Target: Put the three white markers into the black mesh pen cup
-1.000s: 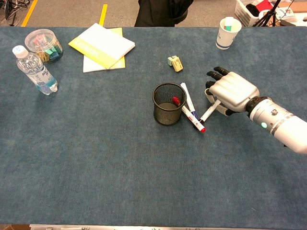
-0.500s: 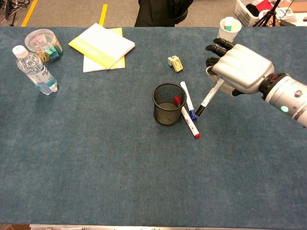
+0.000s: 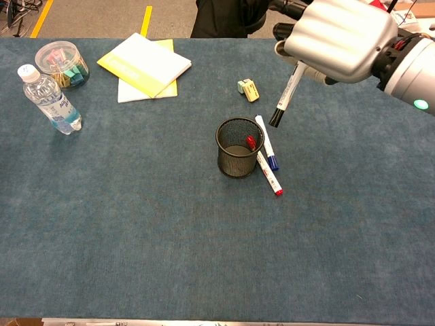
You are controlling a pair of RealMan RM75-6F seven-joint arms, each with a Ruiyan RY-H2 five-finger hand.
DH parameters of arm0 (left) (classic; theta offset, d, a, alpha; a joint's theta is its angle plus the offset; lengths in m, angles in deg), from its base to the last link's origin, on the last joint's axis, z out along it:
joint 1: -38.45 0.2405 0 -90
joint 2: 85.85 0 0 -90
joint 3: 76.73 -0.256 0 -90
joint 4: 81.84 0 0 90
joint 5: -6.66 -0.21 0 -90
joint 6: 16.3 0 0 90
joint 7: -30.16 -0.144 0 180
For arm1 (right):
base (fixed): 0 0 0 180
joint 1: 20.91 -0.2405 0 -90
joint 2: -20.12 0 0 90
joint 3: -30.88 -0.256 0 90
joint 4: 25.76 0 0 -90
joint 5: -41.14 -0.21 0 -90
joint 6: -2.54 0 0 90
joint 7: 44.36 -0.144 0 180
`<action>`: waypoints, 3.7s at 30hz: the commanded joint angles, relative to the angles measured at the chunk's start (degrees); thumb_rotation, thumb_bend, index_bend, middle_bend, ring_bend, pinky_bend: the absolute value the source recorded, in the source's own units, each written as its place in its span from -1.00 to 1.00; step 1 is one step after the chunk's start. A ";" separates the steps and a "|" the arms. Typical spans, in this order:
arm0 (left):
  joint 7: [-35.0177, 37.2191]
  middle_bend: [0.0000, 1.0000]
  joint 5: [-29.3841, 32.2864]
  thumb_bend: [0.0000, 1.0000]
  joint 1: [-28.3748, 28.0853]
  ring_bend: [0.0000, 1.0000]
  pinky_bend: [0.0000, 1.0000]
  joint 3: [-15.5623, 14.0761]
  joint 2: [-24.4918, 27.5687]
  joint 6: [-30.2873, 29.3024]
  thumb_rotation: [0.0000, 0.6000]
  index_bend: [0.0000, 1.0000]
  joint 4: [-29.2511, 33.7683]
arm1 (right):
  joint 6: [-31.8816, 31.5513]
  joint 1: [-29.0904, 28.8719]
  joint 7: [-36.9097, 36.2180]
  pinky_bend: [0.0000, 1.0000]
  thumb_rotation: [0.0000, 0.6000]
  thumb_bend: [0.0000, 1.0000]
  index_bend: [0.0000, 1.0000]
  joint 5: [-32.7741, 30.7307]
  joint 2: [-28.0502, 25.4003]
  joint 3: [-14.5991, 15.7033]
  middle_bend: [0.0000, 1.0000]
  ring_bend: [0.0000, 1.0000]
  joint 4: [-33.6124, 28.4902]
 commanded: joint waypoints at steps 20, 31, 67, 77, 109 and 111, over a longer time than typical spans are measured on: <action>3.09 -0.64 1.02 -0.70 1.46 -0.65 -0.72 -0.06 -0.20 -1.34 1.00 -0.61 -2.37 | 4.23 -12.59 22.48 -1.00 1.00 -0.31 0.09 -12.01 14.55 2.90 -0.33 -0.83 4.69; 3.27 -0.64 0.89 -0.70 1.60 -0.65 -0.72 -0.04 0.02 -1.42 1.00 -0.61 -2.37 | -1.03 -11.18 19.51 -1.00 1.00 -0.88 -0.67 -10.01 15.54 5.72 -0.48 -0.89 3.96; 1.40 -0.64 0.65 -0.70 1.51 -0.65 -0.72 -0.08 0.11 -0.98 1.00 -0.61 -1.07 | -1.88 1.91 -21.27 -1.00 1.00 -0.75 -0.39 1.96 13.82 15.30 -0.41 -0.90 17.50; 1.63 -0.64 0.93 -0.70 1.58 -0.65 -0.72 -0.07 0.07 -0.83 1.00 -0.61 -1.36 | 1.11 1.99 -20.78 -1.00 1.00 -0.71 -0.39 1.62 16.91 14.02 -0.41 -0.90 21.40; 1.29 -0.64 1.76 -0.70 1.99 -0.65 -0.72 0.15 0.43 -0.83 1.00 -0.61 -1.37 | 13.09 -5.76 -24.14 -1.00 1.00 -0.53 -0.39 -7.36 24.77 5.31 -0.39 -0.90 32.35; 1.36 -0.64 1.85 -0.70 2.05 -0.65 -0.72 0.19 0.47 -0.89 1.00 -0.61 -1.39 | 12.90 -5.64 -24.24 -1.00 1.00 -0.52 -0.39 -7.49 24.66 5.58 -0.39 -0.90 32.35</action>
